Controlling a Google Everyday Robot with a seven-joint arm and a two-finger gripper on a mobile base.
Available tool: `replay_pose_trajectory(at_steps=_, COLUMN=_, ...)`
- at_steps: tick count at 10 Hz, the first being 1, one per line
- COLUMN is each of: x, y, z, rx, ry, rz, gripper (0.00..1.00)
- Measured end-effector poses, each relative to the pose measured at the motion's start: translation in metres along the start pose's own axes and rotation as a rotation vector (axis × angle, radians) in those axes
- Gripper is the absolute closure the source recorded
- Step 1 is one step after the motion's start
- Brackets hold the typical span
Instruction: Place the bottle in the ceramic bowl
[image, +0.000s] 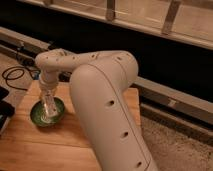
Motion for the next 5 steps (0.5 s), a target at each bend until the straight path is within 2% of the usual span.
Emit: replay_pose_trajectory(at_steps=5, x=0.0001, y=-0.0009, z=-0.0003, rx=0.0, ry=0.0, rz=0.001, gripper=0.2)
